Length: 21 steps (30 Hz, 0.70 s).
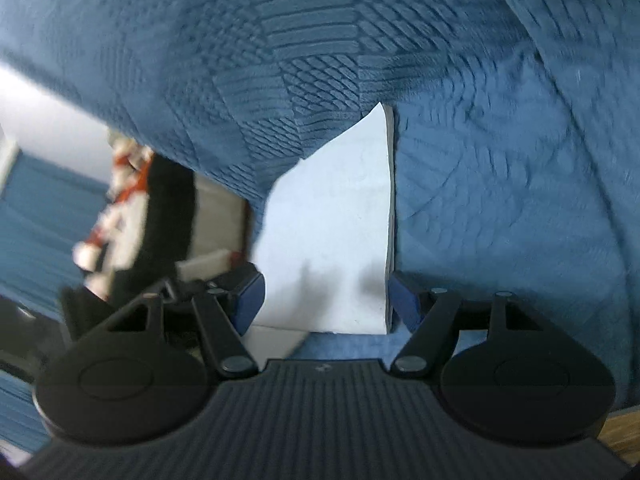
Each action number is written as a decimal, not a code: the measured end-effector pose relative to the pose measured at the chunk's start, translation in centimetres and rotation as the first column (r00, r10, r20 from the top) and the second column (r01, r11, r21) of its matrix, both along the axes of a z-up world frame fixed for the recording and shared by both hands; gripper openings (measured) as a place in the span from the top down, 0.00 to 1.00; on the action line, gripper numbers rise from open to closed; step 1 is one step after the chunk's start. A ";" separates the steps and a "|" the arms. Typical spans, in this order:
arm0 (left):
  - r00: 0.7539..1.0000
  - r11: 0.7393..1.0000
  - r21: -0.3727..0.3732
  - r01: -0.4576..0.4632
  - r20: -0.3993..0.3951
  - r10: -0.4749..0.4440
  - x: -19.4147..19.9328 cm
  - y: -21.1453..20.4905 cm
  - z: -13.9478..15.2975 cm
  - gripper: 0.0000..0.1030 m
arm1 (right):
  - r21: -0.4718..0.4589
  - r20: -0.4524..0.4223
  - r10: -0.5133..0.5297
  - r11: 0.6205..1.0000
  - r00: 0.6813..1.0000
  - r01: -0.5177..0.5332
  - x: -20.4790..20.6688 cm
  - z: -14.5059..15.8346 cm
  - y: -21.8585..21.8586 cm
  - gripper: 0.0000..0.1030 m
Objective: Organize objects
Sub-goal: 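Lower both open grippers around the edge of the white sheet, then close the right gripper on the white sheet while the left gripper closes too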
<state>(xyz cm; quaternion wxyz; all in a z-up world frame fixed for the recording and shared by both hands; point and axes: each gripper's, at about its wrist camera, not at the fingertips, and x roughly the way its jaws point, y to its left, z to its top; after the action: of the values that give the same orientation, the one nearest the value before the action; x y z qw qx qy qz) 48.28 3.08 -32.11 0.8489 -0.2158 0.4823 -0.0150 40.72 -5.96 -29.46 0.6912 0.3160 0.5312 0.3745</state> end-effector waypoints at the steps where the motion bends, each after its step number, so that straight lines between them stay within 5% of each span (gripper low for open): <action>1: 1.000 1.000 0.005 0.002 0.001 -0.002 0.0 -0.1 0.0 0.07 | 0.017 -0.024 -0.009 1.000 1.000 0.009 0.1 -0.2 -0.2 0.30; 8: 1.000 0.999 -0.037 -0.029 0.006 0.029 -0.3 0.6 0.0 0.09 | 0.206 -0.118 -0.065 0.975 0.991 0.088 0.3 -0.8 -1.8 0.31; 11: 0.999 0.996 -0.080 -0.037 0.005 0.038 -0.3 1.0 -0.1 0.10 | 0.334 -0.163 -0.010 0.940 0.987 0.065 0.5 -0.8 -1.6 0.44; 16: 0.999 0.994 -0.097 -0.049 -0.001 0.049 -0.5 1.4 0.0 0.14 | 0.269 -0.115 -0.010 0.962 0.993 0.041 0.3 0.4 -0.5 0.87; 21: 0.994 0.982 -0.156 -0.106 -0.010 0.106 -1.0 2.1 0.4 0.18 | 0.166 -0.095 -0.061 0.983 0.994 0.076 0.4 0.5 -0.4 0.94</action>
<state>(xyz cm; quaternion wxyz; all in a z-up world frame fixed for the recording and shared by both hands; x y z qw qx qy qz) 47.23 5.13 -31.67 0.8286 -0.3070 0.4681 -0.0075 41.08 -6.41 -28.96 0.6498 0.4082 0.5168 0.3796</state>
